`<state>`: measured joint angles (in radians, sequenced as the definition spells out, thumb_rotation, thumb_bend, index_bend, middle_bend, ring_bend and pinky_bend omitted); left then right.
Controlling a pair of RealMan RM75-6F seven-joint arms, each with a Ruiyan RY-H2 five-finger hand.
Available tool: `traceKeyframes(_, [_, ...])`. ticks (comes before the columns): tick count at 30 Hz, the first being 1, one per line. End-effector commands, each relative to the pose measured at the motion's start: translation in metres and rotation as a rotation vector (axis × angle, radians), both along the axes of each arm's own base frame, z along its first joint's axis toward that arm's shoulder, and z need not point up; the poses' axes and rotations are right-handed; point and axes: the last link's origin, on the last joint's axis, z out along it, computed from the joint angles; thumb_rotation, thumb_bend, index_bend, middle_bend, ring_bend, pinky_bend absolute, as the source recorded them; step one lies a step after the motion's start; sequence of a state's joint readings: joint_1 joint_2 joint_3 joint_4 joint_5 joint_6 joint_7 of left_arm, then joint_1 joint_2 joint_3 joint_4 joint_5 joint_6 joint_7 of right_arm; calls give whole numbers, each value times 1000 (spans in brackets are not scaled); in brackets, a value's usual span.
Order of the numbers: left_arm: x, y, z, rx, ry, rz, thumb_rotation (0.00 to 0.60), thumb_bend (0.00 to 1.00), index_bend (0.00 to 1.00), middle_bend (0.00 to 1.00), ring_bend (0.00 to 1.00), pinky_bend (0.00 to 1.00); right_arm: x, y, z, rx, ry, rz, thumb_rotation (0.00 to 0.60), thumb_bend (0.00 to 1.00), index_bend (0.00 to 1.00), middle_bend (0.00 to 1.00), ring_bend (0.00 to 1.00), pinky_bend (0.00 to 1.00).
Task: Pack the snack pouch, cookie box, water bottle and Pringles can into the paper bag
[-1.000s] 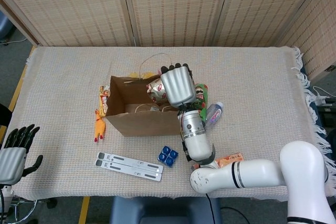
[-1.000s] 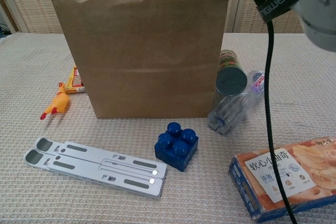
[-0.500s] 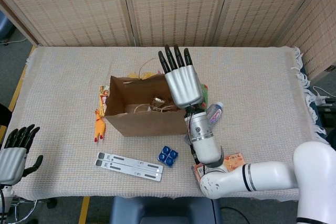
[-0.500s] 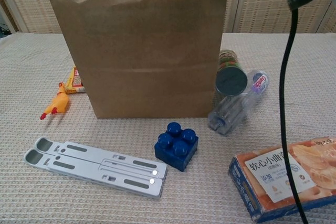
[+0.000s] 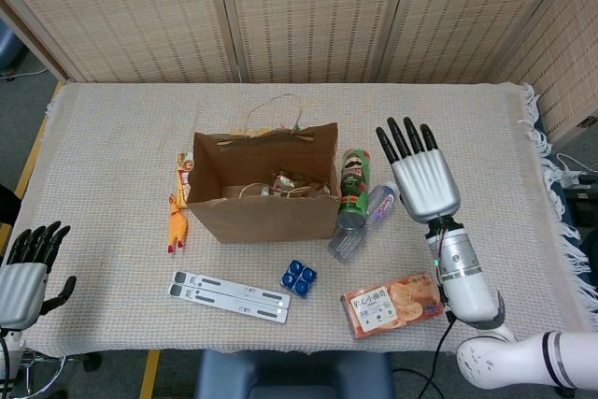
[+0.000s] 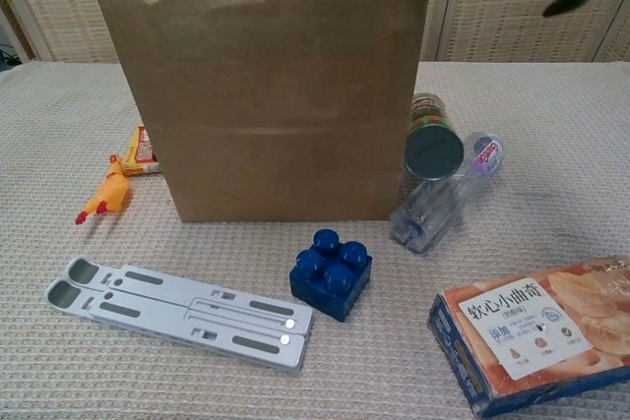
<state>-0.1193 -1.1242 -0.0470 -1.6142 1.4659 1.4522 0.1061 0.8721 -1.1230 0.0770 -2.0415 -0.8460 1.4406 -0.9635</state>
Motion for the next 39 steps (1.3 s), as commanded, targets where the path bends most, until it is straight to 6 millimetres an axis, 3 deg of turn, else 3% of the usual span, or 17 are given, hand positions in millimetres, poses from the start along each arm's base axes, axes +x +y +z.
traceKeyframes(1, [0, 0, 0, 5, 4, 2, 600, 381, 54, 0, 0, 0, -55, 17, -3, 107, 62, -78, 600, 15, 0, 6, 0, 139])
traceKeyframes(5, [1, 0, -1, 7, 5, 3, 600, 382, 55, 0, 0, 0, -66, 20, -7, 140, 66, -94, 600, 15, 0, 7, 0, 139])
traceKeyframes(9, [1, 0, -1, 12, 8, 5, 600, 381, 54, 0, 0, 0, -95, 38, -34, 293, 29, -160, 600, 15, 0, 6, 0, 139])
traceKeyframes(11, [0, 0, -1, 14, 9, 6, 600, 381, 54, 0, 0, 0, -94, 47, -48, 414, -9, -200, 600, 15, 0, 6, 0, 138])
traceKeyframes(18, [0, 0, -1, 17, 7, 3, 600, 381, 54, 0, 0, 0, -79, 52, -54, 667, -108, -324, 600, 14, 0, 5, 0, 44])
traceKeyframes(28, [1, 0, -2, 24, 15, 8, 600, 382, 55, 0, 0, 0, -82, 61, -49, 742, -144, -325, 600, 0, 0, 4, 0, 18])
traceKeyframes(39, [1, 0, -2, 27, 16, 7, 600, 381, 54, 0, 0, 0, -91, 90, -70, 853, -50, -294, 600, 0, 0, 4, 0, 0])
